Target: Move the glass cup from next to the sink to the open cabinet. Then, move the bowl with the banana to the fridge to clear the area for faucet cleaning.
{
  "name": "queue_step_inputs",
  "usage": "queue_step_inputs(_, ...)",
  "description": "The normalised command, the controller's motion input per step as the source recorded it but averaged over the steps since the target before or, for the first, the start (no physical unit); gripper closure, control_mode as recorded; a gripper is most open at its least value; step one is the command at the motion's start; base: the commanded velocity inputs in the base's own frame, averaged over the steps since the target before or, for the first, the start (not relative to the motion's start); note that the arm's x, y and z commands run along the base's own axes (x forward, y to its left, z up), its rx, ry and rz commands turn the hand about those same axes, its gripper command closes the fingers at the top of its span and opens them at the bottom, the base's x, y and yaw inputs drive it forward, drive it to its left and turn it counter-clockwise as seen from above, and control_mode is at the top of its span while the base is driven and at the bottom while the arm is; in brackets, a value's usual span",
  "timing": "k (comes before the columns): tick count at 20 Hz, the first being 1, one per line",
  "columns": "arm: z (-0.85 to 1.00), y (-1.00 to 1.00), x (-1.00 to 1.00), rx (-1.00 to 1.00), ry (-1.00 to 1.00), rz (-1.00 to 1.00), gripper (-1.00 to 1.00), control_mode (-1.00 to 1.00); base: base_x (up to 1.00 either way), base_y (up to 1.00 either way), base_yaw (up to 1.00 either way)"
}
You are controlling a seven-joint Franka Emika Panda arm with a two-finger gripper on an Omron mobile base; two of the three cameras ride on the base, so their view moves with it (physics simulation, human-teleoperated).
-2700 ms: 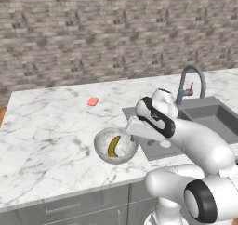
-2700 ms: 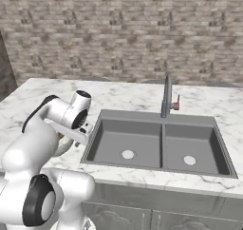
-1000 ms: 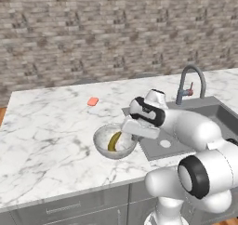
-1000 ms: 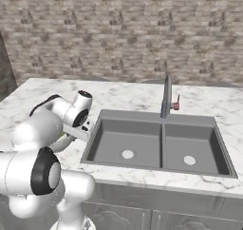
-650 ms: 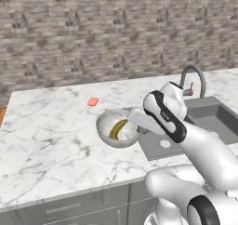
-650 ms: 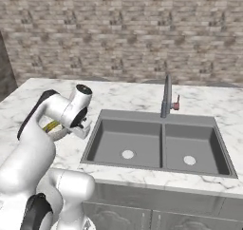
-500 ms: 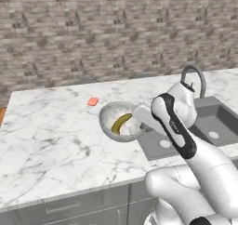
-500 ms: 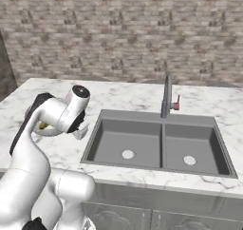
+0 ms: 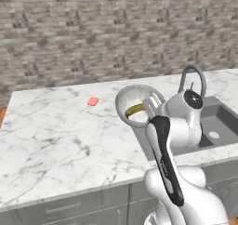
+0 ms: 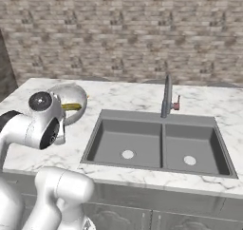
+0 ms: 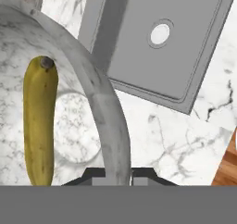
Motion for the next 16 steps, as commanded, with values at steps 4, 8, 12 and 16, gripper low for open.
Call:
queue_step_inputs(4, 0.19, -0.07, -0.23, 0.11, 0.16, -0.66, 1.0, 1.0, -0.07, -0.01, -0.23)
queue_step_inputs(8, 0.0, 0.0, 0.0, 0.0, 0.0, 0.0, 1.0, 1.0, -0.32, 0.0, -0.96)
queue_step_inputs(12, 0.0, 0.0, 0.0, 0.0, 0.0, 0.0, 1.0, 1.0, -0.28, 0.0, -0.99)
queue_step_inputs(16, 0.0, 0.0, 0.0, 0.0, 0.0, 0.0, 1.0, 1.0, -0.18, 0.0, -1.0)
